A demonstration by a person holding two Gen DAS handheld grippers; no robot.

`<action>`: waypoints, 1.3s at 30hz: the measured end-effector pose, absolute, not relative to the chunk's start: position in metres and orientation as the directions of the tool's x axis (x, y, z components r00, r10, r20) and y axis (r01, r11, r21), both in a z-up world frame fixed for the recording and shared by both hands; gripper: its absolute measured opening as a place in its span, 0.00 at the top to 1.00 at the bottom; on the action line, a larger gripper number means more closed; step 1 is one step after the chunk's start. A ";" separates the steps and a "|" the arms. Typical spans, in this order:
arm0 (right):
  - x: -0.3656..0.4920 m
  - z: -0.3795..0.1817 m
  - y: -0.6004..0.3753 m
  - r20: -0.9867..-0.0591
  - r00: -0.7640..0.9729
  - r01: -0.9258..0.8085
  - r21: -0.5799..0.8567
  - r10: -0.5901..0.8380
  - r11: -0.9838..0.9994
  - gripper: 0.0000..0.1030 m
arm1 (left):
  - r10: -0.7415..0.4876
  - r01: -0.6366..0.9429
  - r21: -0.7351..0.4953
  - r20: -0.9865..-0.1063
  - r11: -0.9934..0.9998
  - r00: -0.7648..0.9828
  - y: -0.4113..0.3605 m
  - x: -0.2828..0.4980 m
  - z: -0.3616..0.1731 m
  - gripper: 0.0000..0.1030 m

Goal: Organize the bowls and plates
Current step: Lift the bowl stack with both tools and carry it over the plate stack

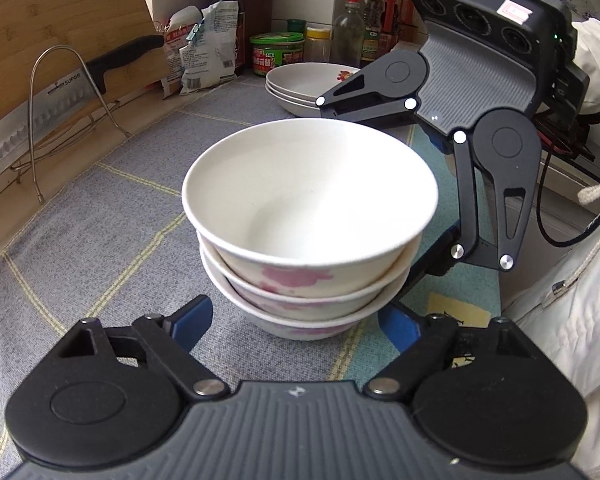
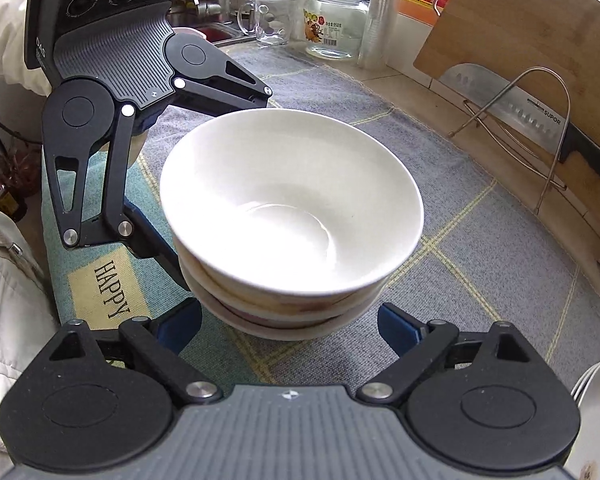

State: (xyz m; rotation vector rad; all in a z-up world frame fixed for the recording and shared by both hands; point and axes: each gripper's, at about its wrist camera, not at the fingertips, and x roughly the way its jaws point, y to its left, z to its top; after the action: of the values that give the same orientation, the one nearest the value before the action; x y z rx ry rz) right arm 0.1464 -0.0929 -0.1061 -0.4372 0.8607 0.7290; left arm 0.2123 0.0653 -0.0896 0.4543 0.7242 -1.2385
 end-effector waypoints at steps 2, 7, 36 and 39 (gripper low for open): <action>0.150 -0.105 -0.093 -0.807 0.429 -0.742 -0.058 0.406 0.668 0.07 | -0.687 0.959 -0.079 -0.714 0.273 0.137 0.065 0.214 -0.091 0.16; 0.156 -0.101 -0.096 -0.808 0.393 -0.771 -0.028 0.440 0.636 0.12 | -0.683 0.962 -0.082 -0.720 0.259 0.122 0.063 0.215 -0.091 0.16; 0.155 -0.101 -0.103 -0.803 0.358 -0.768 0.038 0.477 0.640 0.17 | -0.646 0.970 -0.074 -0.757 0.230 0.095 0.047 0.219 -0.086 0.20; 0.154 -0.100 -0.106 -0.804 0.355 -0.764 0.045 0.477 0.643 0.17 | -0.646 0.971 -0.074 -0.758 0.227 0.093 0.043 0.217 -0.083 0.20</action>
State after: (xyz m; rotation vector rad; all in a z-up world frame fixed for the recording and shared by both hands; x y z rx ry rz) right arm 0.1537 -0.1061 -0.0997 -0.3683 0.8925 0.8258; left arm 0.2167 0.0434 -0.0834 0.5196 0.7752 -1.2827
